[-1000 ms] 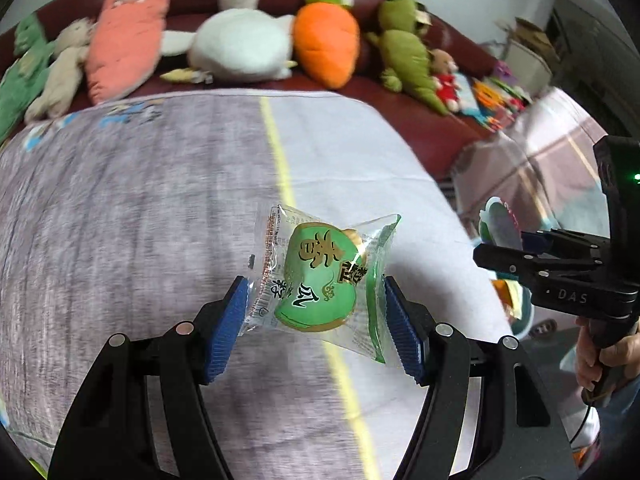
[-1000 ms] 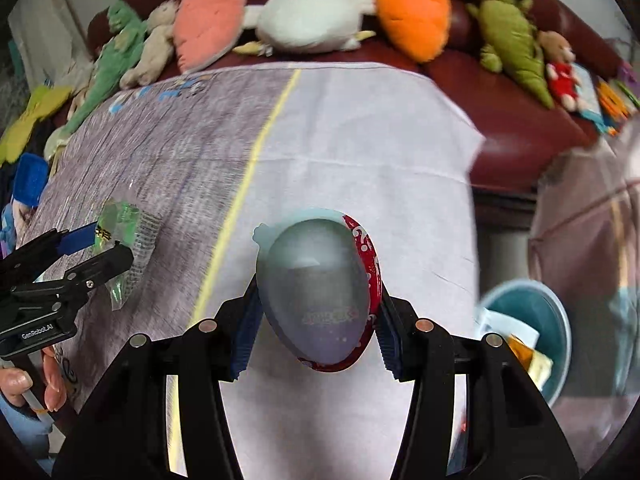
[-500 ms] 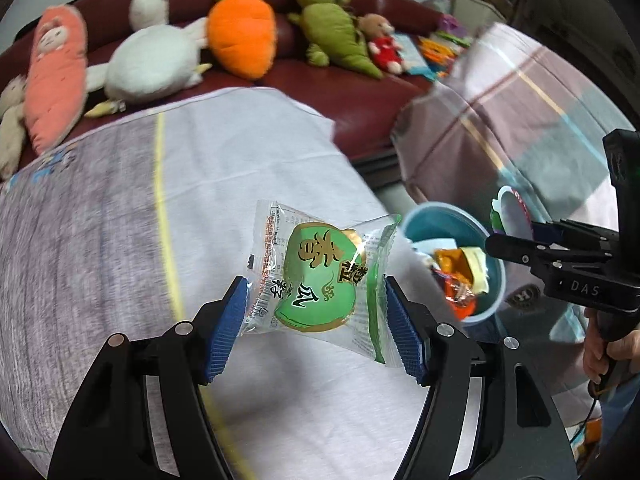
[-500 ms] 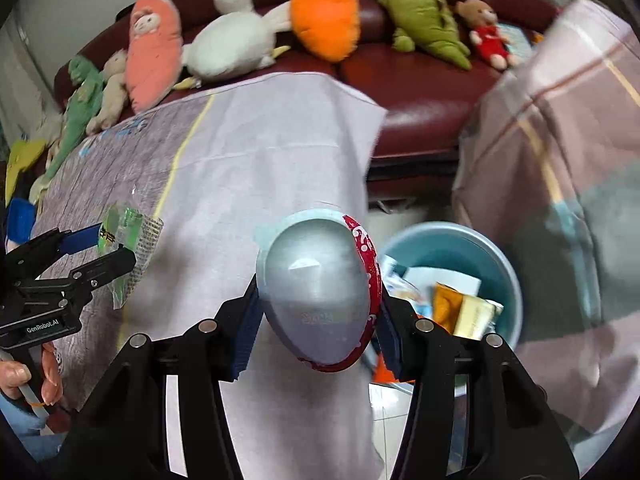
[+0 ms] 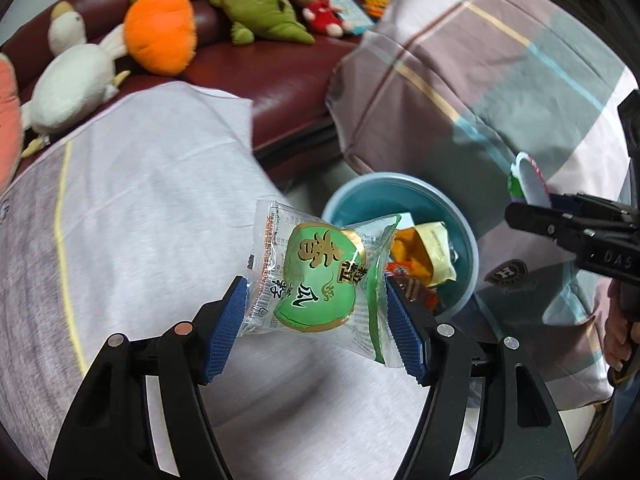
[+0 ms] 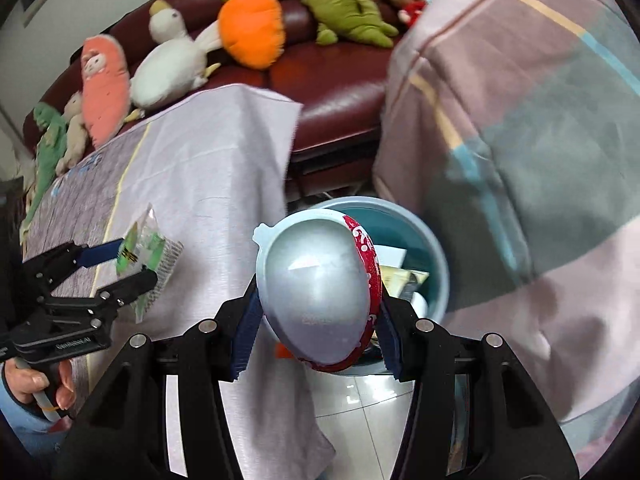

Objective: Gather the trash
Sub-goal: 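Carry the snack packet and lid over the teal bin and open both tools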

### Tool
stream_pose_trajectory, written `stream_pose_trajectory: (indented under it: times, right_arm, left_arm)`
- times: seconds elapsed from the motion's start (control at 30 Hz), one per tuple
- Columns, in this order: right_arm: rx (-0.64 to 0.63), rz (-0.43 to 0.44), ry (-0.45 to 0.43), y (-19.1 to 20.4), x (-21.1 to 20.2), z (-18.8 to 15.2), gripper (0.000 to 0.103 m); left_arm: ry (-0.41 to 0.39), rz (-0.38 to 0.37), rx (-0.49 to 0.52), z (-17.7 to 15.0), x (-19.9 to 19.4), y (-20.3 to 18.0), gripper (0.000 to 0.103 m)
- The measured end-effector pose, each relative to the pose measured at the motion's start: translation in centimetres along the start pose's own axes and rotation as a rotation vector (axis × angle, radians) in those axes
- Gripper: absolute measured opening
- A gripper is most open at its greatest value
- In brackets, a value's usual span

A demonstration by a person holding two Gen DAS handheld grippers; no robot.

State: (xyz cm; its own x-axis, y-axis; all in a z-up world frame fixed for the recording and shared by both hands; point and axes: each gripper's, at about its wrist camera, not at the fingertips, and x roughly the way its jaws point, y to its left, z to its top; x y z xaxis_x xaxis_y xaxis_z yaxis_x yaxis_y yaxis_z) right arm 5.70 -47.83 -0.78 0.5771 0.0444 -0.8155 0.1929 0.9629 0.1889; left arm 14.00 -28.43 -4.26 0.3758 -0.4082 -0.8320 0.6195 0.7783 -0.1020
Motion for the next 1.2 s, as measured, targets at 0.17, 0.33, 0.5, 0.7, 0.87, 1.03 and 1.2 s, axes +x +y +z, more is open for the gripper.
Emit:
stream_pose_trajectory:
  times: [0.17,0.33,0.5,0.7,0.87,1.03,1.2]
  right_arm:
    - [0.047,-0.005,0.006,-2.2,0.6,0.0,0.049]
    - [0.070,-0.012,0.029,-3.3,1.7,0.0,0.049]
    - [0.085,-0.021,0.039,-4.3,2.4,0.6,0.049]
    - [0.105,-0.034,0.031,-5.1,2.5,1.2,0.050]
    - [0.111,-0.048,0.043,-5.4,3.0,1.5,0.050]
    - [0.109,-0.057,0.052,-5.2,3.4,1.8,0.050]
    - [0.107,-0.060,0.053,-5.1,3.5,1.8,0.050]
  left_arm:
    - [0.034,-0.027,0.037,0.8,2.5,-1.9,0.069]
    - [0.067,-0.052,0.068,1.7,5.1,-3.5,0.069]
    - [0.094,-0.091,0.078,2.5,7.4,-4.6,0.069]
    - [0.113,-0.126,0.111,3.5,9.6,-6.1,0.069]
    - [0.110,-0.123,0.128,4.0,10.4,-6.7,0.084]
    - [0.113,-0.084,0.121,4.1,10.9,-6.3,0.091]
    - [0.108,-0.068,0.108,4.2,10.3,-5.5,0.091]
